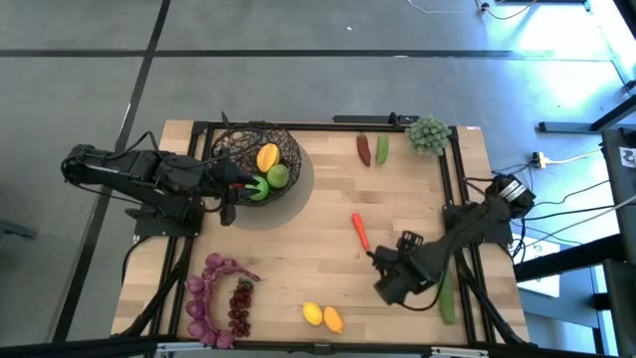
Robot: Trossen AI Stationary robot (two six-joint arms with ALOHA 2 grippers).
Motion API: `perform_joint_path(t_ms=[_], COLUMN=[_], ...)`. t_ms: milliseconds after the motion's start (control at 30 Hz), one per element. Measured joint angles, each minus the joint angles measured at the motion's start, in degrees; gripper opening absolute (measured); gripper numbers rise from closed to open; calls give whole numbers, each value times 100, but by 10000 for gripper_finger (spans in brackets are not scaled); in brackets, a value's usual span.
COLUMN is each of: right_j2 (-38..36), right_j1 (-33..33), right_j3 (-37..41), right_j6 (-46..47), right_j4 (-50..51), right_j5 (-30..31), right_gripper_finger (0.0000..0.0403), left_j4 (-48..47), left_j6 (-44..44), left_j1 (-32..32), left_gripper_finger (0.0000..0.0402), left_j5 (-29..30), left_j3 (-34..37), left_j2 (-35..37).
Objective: Build produce basket
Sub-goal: Put the red pomegranate into the black wire basket
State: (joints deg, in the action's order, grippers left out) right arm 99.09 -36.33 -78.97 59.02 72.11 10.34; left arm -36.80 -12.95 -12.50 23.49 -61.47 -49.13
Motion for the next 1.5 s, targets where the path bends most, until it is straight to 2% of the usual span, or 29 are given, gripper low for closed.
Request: perform_joint_path(t_ms=[233,367,533,633,800,967,1067,1233,1500], right_j2=[-9,-11,-18,-18,-18,-6,83,432,1357], right_j1=[694,1220,1838,2260,3019,3607,3854,4168,4478], right_j3=[-988,-1546,-2057,-2273,-2385,-2388,-2388,-2388,-2390], right_j6=[-683,-1339,-2763,-3666,-5334,-6315,-6541,-6537,-6537], right_j4=[759,801,493,28,-1137,-2303,-2909,-3860,-5261], right_j5=[770,1206,1944,2153,1937,1482,1442,1030,883], right_gripper_finger=[340,340,340,340,339,336,336,336,335], left_j4=[0,0,-13,-58,-424,-906,-940,-1101,-1167], left_j6=[4,-4,-42,-270,-836,-1530,-1862,-1954,-2000], left_j1=[1,1,1,1,1,1,1,1,240], left_gripper_finger=[92,92,92,92,92,92,92,92,92], left_j5=[0,0,29,49,432,624,929,1441,1502], left_j3=[0,0,0,0,0,0,0,0,0], left_j2=[0,1,0,1,1,-3,-6,-6,-3])
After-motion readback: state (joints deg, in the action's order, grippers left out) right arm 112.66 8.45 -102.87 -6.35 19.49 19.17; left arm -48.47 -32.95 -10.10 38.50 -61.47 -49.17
